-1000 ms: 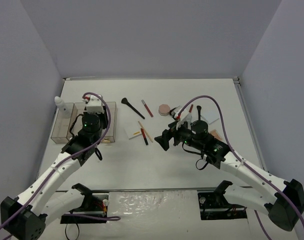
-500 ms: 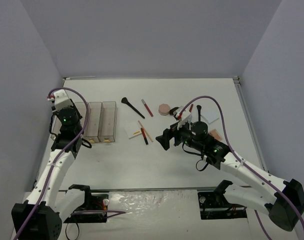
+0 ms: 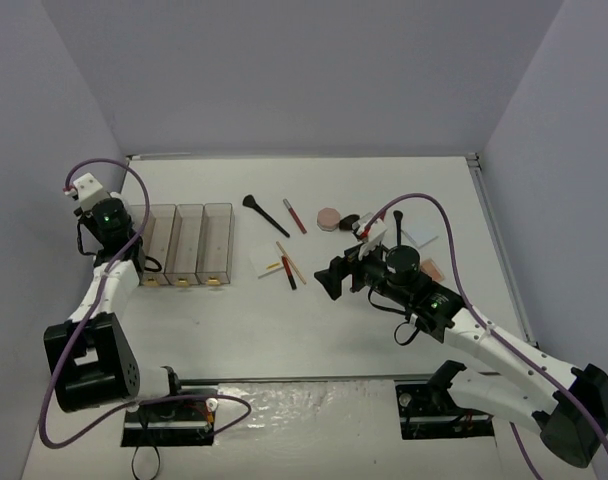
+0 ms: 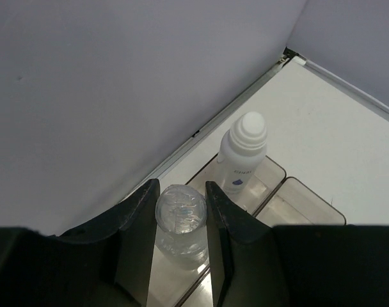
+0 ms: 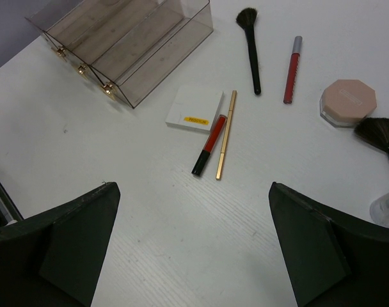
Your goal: Organize the makeup
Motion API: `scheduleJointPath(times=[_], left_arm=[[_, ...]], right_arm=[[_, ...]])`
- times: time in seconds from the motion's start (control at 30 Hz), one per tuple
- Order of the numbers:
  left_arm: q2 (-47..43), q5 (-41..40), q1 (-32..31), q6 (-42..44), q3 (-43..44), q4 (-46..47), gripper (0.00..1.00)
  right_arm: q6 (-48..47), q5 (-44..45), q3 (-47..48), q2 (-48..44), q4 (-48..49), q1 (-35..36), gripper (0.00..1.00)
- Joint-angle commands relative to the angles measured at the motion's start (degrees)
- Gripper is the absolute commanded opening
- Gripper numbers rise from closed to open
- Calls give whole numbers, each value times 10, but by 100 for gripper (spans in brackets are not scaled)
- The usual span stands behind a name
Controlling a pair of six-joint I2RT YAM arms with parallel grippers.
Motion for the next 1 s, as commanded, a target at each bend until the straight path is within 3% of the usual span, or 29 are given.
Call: scheduleJointPath(times=[0.0,0.53,0.97], left_arm=[[32,36,12,2,71,121,0],[138,59,23,-34,52,196,0],[177,44,24,-37,29,188,0]], right_arm=[[-1,23,7,10,36,3,100],[-13,35,9,23,34,3,100],[-12,40,4,20,36,3,100]])
